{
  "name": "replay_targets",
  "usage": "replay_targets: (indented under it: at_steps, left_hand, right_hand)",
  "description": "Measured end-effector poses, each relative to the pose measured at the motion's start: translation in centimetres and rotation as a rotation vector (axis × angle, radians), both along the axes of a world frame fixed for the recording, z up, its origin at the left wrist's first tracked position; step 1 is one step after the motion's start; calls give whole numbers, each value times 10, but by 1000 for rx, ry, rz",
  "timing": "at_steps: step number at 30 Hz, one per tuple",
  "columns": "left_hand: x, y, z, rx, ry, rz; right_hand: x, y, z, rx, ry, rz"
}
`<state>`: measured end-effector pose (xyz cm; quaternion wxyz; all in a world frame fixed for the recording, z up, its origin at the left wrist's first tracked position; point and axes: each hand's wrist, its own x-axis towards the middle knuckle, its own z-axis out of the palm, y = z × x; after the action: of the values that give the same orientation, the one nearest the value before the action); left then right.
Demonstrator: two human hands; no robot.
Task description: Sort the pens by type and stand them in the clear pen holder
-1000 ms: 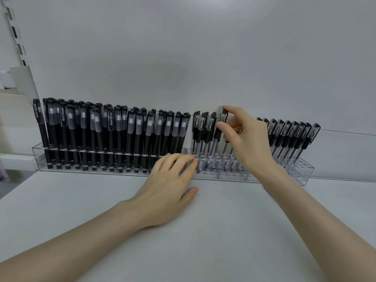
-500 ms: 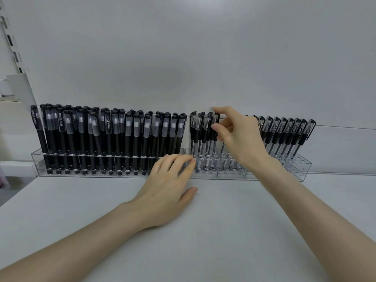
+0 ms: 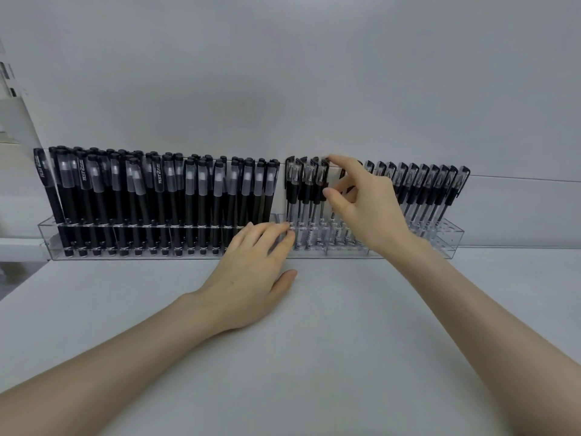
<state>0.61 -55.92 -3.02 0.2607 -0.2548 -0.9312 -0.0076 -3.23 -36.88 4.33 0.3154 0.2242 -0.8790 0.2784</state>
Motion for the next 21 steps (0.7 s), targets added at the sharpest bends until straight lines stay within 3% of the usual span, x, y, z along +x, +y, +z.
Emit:
replay_targets:
  at_steps: [9,16,21]
  left_hand:
    - [26,29,24,19,-118,-65]
    - [52,132,20,153,-371,-54]
    - [59,195,11,287,-461,131]
  right_hand:
    - [30,54,-5,68,-50,-37]
    - [40,146,-24,101,-317,-70]
    - [39,192,-39,69,-478,-21]
